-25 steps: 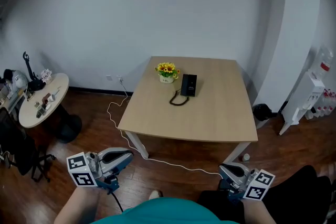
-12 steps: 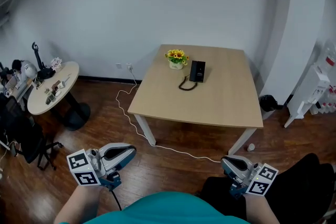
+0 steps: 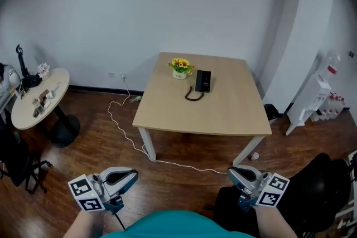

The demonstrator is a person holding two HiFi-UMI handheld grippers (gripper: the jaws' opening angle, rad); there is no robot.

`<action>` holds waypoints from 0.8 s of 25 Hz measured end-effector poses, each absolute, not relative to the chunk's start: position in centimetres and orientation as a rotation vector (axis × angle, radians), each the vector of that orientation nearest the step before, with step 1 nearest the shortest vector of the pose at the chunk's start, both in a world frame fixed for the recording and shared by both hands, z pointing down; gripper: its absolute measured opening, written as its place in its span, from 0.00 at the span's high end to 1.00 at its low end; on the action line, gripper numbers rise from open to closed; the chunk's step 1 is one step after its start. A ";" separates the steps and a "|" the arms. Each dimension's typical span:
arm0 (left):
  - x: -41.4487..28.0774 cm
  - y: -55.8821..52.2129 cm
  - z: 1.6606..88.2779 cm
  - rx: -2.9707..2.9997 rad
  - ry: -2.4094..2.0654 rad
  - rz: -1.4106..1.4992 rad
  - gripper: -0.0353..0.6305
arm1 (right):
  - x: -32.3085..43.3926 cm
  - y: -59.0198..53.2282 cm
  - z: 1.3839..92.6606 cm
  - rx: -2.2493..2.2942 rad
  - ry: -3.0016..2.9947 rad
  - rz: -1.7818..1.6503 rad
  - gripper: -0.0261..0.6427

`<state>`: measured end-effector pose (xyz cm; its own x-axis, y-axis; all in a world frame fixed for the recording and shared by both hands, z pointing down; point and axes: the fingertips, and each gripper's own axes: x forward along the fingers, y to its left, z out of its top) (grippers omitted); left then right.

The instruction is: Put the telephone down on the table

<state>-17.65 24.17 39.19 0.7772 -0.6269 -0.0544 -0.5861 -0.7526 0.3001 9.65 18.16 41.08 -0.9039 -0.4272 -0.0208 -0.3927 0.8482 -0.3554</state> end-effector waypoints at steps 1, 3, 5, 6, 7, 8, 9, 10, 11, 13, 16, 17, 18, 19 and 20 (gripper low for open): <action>-18.4 24.2 39.4 2.712 -0.926 -0.219 0.94 | 8.9 18.3 41.2 -0.677 2.919 -0.532 0.96; -19.4 24.4 40.0 2.722 -0.886 -0.204 0.94 | 7.9 18.5 41.2 -0.728 2.891 -0.549 0.96; -20.1 24.8 40.8 2.720 -0.850 -0.185 0.94 | 7.1 18.8 41.4 -0.774 2.860 -0.573 0.96; -20.3 24.9 41.1 2.716 -0.839 -0.177 0.94 | 6.8 19.0 41.6 -0.792 2.856 -0.579 0.96; -20.3 25.1 41.3 2.713 -0.835 -0.170 0.94 | 6.5 19.2 41.8 -0.802 2.861 -0.577 0.96; -20.1 25.1 41.3 2.715 -0.836 -0.166 0.94 | 6.4 19.5 42.0 -0.806 2.875 -0.567 0.96; -19.7 25.2 41.2 2.720 -0.839 -0.168 0.94 | 6.5 19.7 42.1 -0.806 2.892 -0.552 0.96; -19.1 25.3 41.0 2.727 -0.842 -0.176 0.94 | 6.9 19.9 42.2 -0.807 2.910 -0.537 0.96; -18.5 25.4 40.7 2.730 -0.848 -0.194 0.94 | 7.3 19.9 42.4 -0.809 2.925 -0.526 0.96; -17.3 25.5 40.3 2.722 -0.863 -0.246 0.94 | 8.3 20.1 42.5 -0.804 2.947 -0.524 0.96; -15.3 25.2 40.1 2.719 -0.864 -0.287 0.94 | 9.7 20.2 42.4 -0.785 2.976 -0.494 0.96; -14.6 25.0 40.1 2.723 -0.866 -0.285 0.94 | 10.1 20.1 42.3 -0.780 2.978 -0.485 0.96; -14.0 24.8 40.2 2.725 -0.867 -0.283 0.94 | 10.4 20.0 42.2 -0.775 2.978 -0.479 0.96; -13.5 24.7 40.3 2.725 -0.864 -0.284 0.94 | 10.6 20.0 42.2 -0.770 2.979 -0.475 0.96; -13.1 24.7 40.3 2.723 -0.859 -0.286 0.94 | 10.7 20.0 42.2 -0.765 2.980 -0.473 0.96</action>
